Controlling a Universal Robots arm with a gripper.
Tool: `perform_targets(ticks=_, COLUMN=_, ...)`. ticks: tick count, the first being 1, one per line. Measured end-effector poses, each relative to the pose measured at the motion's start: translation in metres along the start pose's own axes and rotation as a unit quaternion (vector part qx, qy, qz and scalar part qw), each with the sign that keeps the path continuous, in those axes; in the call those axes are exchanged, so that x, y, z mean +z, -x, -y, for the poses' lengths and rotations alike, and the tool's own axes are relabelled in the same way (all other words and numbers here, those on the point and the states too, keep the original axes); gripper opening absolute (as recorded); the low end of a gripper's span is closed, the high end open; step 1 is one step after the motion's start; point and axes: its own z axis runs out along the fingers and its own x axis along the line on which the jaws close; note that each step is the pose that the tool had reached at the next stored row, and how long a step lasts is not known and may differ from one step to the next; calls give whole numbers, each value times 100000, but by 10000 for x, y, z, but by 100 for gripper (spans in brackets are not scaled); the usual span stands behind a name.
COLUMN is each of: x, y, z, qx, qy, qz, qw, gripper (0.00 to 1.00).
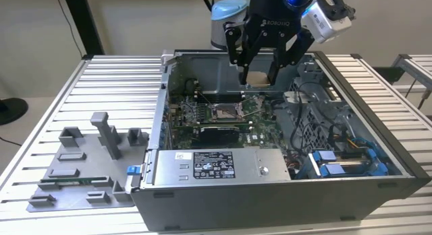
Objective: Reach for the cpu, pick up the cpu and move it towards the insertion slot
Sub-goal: 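Pick up the cpu and move it towards the insertion slot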
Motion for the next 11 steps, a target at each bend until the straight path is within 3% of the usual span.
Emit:
perform_targets(ticks=4, x=6, y=0, z=-67, qx=16, qy=-3, qz=3, qw=100000, gripper=0)
perform_targets(ticks=11, x=38, y=-17, z=-366, qx=18, qy=2, qz=-33, qw=100000, gripper=0)
